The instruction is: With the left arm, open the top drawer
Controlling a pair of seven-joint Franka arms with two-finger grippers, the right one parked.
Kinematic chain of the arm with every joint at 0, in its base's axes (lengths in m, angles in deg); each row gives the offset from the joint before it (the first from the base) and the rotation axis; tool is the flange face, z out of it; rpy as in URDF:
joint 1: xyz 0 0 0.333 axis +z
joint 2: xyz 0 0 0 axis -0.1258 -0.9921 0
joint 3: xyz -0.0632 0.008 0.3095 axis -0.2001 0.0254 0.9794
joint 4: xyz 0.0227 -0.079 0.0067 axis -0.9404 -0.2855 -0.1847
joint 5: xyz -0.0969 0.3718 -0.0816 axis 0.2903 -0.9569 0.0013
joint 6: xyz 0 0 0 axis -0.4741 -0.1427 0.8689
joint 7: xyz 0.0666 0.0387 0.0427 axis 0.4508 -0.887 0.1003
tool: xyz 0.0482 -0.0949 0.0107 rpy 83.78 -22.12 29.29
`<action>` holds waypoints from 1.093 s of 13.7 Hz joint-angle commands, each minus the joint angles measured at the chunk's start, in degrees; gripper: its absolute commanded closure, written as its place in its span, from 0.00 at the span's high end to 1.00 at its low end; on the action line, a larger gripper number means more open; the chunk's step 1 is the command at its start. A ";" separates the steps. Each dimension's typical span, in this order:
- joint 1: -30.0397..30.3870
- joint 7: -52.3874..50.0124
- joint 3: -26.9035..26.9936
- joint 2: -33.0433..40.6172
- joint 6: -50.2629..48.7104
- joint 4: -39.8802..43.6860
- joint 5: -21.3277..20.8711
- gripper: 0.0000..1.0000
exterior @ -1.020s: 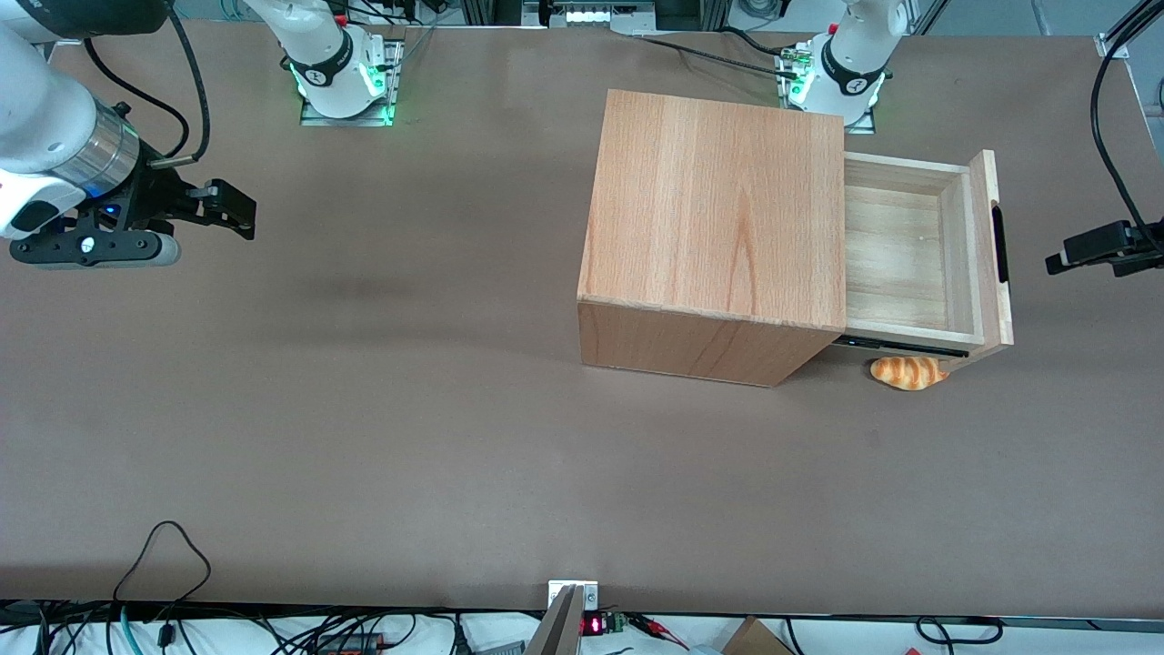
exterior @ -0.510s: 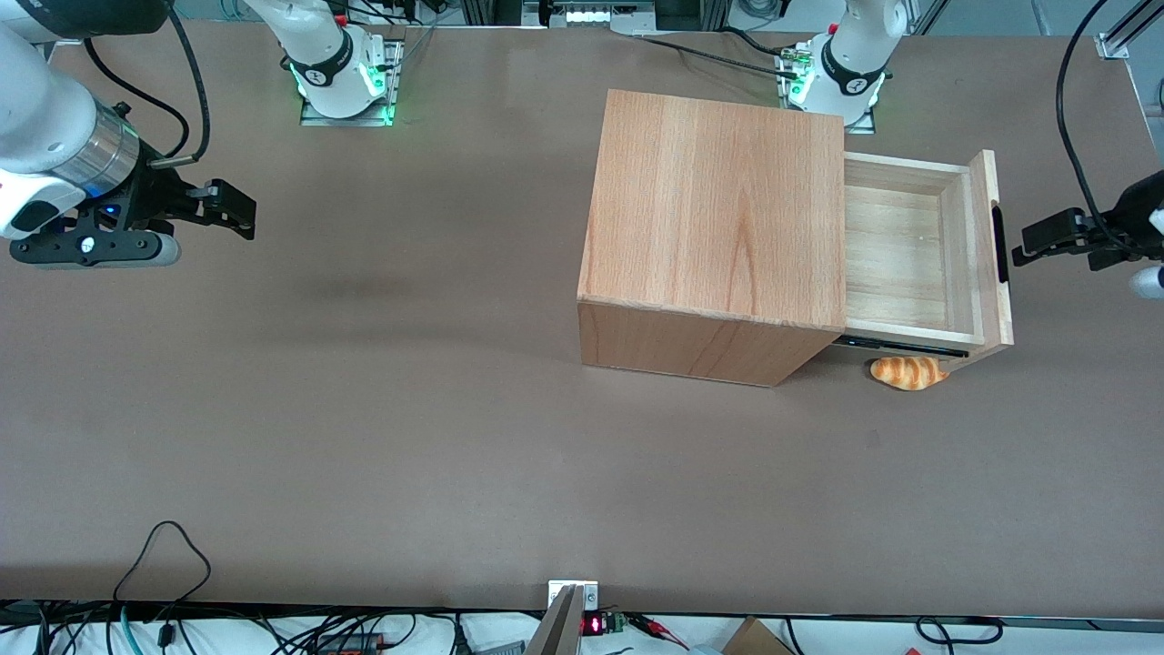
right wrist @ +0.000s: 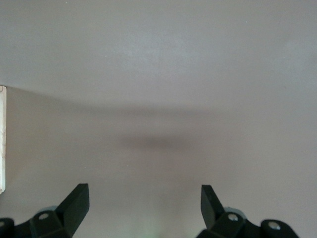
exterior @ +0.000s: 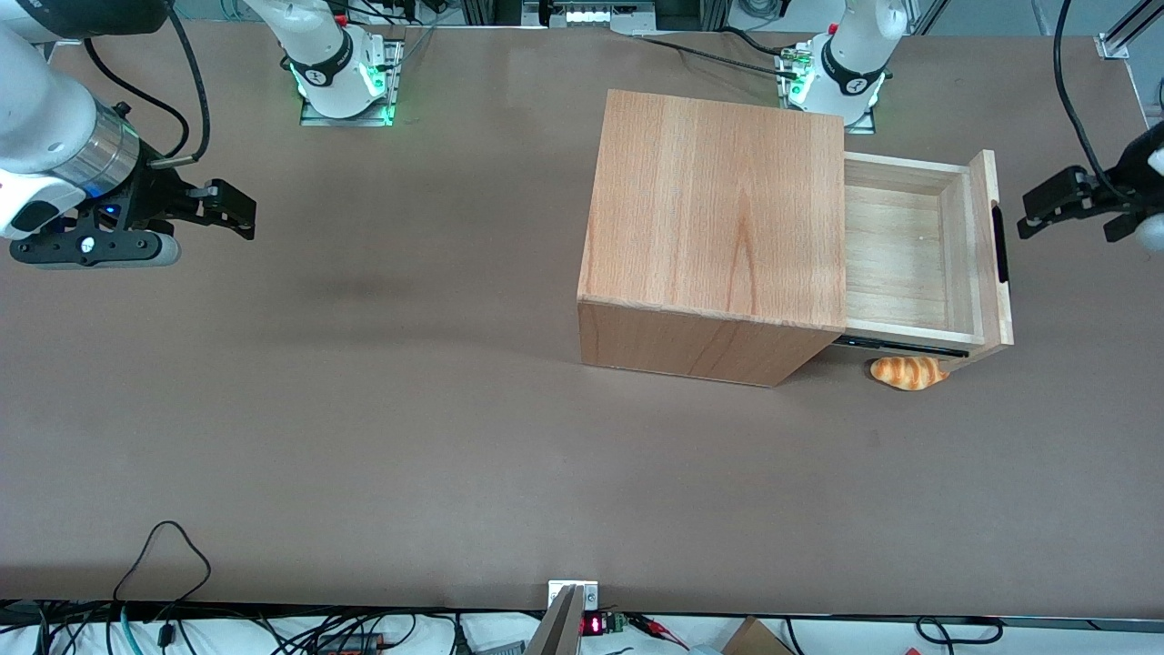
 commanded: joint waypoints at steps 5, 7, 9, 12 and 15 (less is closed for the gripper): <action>-1.22 -0.81 1.92 5.91 3.06 -7.28 -1.83 1.00; -0.15 -0.81 0.95 6.17 3.06 -7.98 -1.83 1.00; 0.90 -0.81 0.08 6.26 3.06 -7.98 -1.74 1.00; 1.78 -1.69 -0.81 5.82 2.79 -7.46 -1.22 1.00; 1.69 -1.87 -0.81 5.65 2.62 -7.02 -1.04 1.00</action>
